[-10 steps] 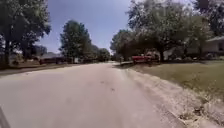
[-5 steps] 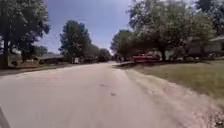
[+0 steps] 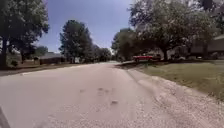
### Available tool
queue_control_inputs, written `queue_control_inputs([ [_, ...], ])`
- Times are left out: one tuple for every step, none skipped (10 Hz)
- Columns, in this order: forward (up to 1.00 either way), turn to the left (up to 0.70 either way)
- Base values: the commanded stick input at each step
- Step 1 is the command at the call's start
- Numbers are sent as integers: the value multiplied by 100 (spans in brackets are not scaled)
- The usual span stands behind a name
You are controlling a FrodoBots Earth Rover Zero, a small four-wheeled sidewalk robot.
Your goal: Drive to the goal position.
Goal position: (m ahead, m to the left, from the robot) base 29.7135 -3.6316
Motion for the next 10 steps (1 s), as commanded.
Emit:
queue_control_inputs([
  [70,0],
  [70,0],
  [70,0],
  [70,0],
  [70,0],
  [70,0],
  [70,0],
  [70,0],
  [70,0],
  [70,0],
])
